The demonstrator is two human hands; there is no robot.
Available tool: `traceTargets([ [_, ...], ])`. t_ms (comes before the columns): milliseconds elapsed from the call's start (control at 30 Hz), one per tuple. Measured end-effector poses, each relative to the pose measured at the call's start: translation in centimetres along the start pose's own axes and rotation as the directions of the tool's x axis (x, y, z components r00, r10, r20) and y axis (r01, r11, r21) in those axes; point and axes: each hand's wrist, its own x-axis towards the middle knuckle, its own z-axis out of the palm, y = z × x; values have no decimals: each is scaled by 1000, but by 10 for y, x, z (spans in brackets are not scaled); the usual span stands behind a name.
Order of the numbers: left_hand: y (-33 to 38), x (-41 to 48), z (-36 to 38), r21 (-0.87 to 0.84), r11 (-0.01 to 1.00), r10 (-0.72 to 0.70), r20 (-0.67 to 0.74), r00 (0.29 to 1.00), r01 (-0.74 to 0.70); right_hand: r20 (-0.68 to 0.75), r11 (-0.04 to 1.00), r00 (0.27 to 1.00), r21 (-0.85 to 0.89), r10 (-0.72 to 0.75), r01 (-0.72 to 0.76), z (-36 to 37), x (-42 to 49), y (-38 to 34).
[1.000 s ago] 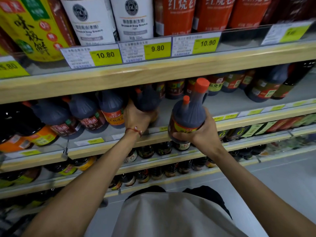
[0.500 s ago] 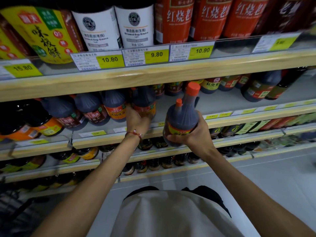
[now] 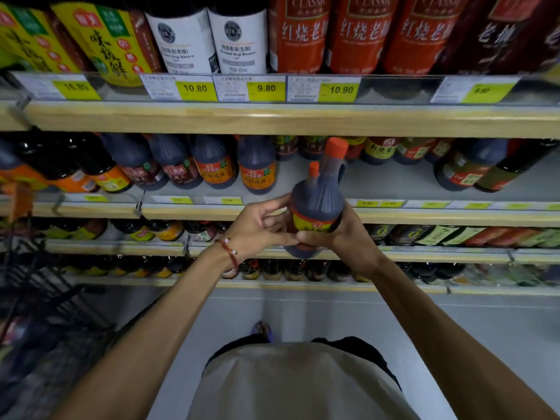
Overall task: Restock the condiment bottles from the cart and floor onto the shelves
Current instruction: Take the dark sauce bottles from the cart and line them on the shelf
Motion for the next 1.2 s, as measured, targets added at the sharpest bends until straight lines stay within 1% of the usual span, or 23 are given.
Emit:
traceTargets([
  [67,1,-3,12,17,1000,21,-48,999,-20,99,1000,995,-21,17,-15,-12,0,-3],
  [167,2,-7,28,49,998,51,-91,995,-46,243,995,970,-94,5,18,-32,1,-7],
  [233,1,-7,39,87,995,66,-120,991,-56,296,991,955,-123,-5,43,-45,1,-8],
  [333,-2,-5,59,155,985,104,-190,976,-74,328,981,944,-176,-15,77,-56,2,-9],
  [433,-4,0,71,251,961,188,-264,946,-121,264,913,960,-361,-96,191,-58,7,-5],
  [500,-2,6,72,360,918,274,-269,923,-167,204,877,963,-411,-178,249,-57,11,-3],
  [633,0,26,64,524,816,439,-289,851,-244,132,821,931,-442,-340,362,-52,26,-5],
  [733,-3,43,60,643,732,515,-306,800,-225,74,799,901,-434,-428,416,-49,46,1],
  [800,-6,56,53,698,680,564,-303,768,-223,20,800,890,-428,-456,420,-44,61,7],
  [867,-9,70,45,726,647,589,-282,757,-233,-29,815,888,-413,-458,407,-39,76,15],
  [967,-16,91,30,724,651,573,-272,773,-228,-57,823,886,-402,-461,402,-32,100,25],
  [1100,-31,115,15,733,647,568,-277,775,-212,-99,855,899,-367,-426,365,-25,128,41],
  [1200,-46,131,4,694,689,537,-295,790,-209,-114,870,903,-342,-413,355,-21,143,51],
])
